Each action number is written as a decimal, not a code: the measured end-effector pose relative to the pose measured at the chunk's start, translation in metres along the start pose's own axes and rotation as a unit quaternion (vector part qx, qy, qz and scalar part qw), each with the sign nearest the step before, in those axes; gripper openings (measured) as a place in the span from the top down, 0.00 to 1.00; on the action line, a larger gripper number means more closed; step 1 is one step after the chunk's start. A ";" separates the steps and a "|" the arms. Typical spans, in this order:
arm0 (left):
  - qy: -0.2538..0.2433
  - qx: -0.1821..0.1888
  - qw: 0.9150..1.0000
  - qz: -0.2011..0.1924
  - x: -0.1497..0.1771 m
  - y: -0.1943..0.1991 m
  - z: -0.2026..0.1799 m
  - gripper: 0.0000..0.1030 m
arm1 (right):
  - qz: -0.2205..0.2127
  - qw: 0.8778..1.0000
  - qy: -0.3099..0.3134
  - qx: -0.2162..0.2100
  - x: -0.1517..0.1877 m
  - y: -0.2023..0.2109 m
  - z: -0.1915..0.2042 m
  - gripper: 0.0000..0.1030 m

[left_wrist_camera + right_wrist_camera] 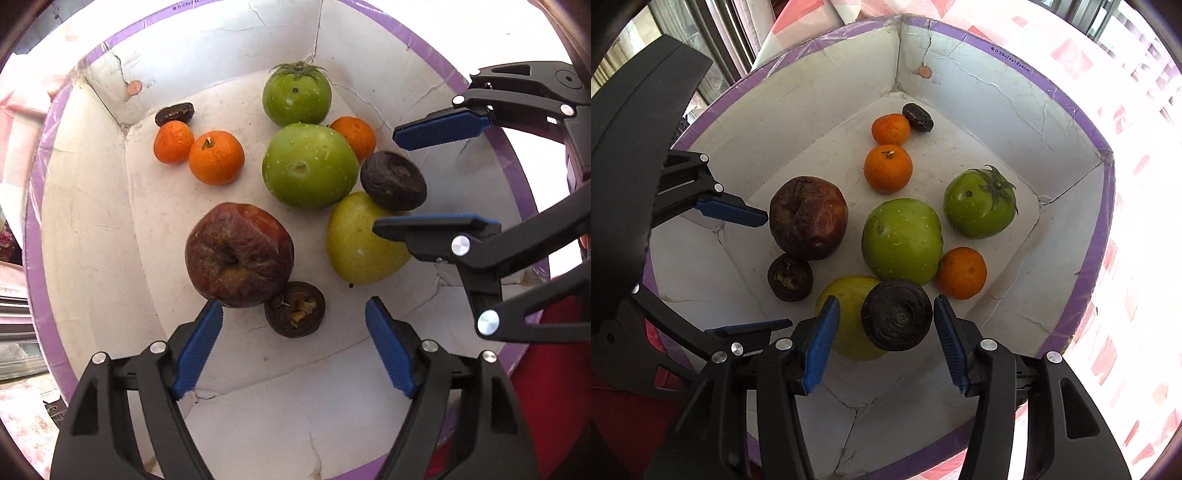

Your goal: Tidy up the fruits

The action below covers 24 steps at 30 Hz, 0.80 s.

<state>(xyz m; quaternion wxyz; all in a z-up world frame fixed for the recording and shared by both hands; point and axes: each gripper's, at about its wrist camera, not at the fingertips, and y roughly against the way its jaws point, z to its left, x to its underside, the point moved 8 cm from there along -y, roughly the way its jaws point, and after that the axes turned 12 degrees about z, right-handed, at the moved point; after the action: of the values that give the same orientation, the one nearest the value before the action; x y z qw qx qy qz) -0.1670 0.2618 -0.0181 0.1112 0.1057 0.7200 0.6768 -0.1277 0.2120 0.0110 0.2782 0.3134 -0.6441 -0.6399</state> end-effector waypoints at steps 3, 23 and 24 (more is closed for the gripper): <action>0.012 -0.005 0.999 -0.035 -0.001 0.016 0.006 0.03 | -0.020 1.000 -0.024 0.000 -0.001 0.009 -0.010 0.32; 0.078 -0.076 0.988 -0.110 -0.006 0.043 0.029 0.02 | -0.025 0.996 -0.057 0.066 -0.009 0.010 -0.026 0.16; 0.080 -0.080 0.988 -0.108 -0.006 0.041 0.031 0.02 | -0.028 0.996 -0.061 0.066 -0.009 0.011 -0.028 0.16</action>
<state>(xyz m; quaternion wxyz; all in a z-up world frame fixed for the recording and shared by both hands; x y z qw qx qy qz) -0.1519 0.2924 0.0206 0.1336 -0.0363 0.6775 0.7224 -0.1014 0.2008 0.0231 0.1991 0.3094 -0.6917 -0.6214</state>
